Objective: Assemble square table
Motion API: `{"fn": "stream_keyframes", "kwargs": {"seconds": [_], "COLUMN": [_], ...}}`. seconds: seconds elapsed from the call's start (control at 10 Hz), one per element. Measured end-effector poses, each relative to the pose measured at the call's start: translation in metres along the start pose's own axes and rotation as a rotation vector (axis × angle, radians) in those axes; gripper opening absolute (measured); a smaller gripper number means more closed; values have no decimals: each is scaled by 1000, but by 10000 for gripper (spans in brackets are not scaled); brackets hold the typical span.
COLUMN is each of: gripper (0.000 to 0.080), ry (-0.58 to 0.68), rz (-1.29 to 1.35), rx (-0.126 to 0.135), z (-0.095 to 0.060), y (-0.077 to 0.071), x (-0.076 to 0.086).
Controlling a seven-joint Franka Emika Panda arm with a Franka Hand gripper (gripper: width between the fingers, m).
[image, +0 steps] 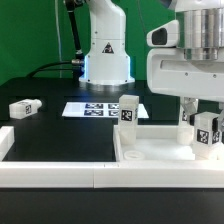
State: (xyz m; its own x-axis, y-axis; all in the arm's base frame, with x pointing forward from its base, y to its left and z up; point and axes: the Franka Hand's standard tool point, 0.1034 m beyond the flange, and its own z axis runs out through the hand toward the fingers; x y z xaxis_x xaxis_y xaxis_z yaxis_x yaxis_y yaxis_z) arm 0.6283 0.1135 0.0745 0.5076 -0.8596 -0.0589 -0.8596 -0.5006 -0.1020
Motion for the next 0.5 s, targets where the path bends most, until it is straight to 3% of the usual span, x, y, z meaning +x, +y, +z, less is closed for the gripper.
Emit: {"fn": "stream_keyframes", "kwargs": {"seconds": [0.5], "gripper": [290], "ry": [-15], "rz": [272], "rx": [6], "z": [1], "y": [0], "x": [0]}}
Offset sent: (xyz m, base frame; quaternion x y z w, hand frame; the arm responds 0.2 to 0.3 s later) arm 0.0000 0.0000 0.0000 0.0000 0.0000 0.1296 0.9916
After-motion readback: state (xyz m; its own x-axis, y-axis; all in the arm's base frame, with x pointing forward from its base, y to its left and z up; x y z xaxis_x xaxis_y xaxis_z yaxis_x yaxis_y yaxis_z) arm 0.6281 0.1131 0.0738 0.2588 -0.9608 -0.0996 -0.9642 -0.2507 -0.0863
